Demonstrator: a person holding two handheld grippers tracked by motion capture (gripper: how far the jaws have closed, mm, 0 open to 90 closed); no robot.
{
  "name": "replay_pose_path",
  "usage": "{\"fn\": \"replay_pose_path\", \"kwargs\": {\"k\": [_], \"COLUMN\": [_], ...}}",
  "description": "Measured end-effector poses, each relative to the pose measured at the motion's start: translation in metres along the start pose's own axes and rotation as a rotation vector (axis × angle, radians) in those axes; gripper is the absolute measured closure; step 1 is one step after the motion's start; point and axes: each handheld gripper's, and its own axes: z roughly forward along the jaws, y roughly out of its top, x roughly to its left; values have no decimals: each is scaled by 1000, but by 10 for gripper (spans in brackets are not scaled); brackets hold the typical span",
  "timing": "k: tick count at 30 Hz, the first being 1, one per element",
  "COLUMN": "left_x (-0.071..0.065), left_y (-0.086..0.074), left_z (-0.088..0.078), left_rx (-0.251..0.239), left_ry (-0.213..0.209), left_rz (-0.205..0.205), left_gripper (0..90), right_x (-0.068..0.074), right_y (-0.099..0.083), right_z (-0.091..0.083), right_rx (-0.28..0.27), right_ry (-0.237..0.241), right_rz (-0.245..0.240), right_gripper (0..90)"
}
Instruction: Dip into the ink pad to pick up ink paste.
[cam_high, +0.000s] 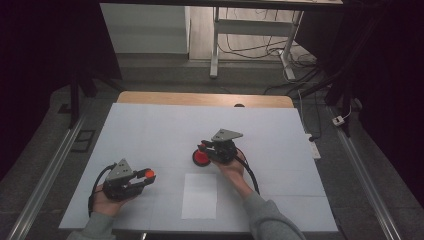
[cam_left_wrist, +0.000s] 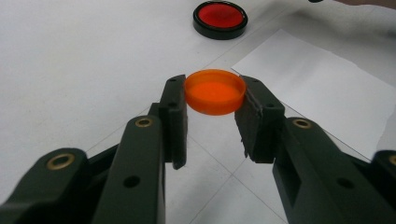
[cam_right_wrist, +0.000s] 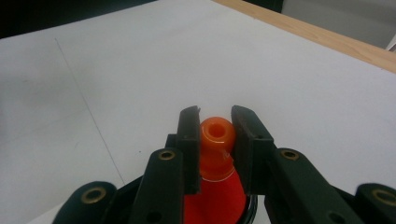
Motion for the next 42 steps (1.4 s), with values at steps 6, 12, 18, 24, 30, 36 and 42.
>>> {"fn": "replay_pose_path", "kwargs": {"k": [6,12,18,24,30,36,42], "left_x": [0,-1,0,-1,0,1,3], "left_y": [0,0,0,0,-1,-2,-2], "left_z": [0,0,0,-1,-3,-4,-4], "left_rx": [0,0,3,4,-2,-2,0], "left_ry": [-1,-2,-1,1,4,8,8], "left_rz": [1,2,-3,-5,-15,-23,-29], "left_gripper": [647,647,647,647,647,647,647], "right_x": [3,2,1,3,1,2,-1], "right_y": [0,-2,-9,-10,-14,-15,-16], "right_z": [5,6,15,14,14,14,13], "right_rx": [12,24,66,70,49,36,36], "right_ry": [3,-3,7,-8,1,0,14], "right_rz": [-26,-35,-26,-31,-26,-28,-17], "right_gripper": [737,738,739,740,741,741,741]}}
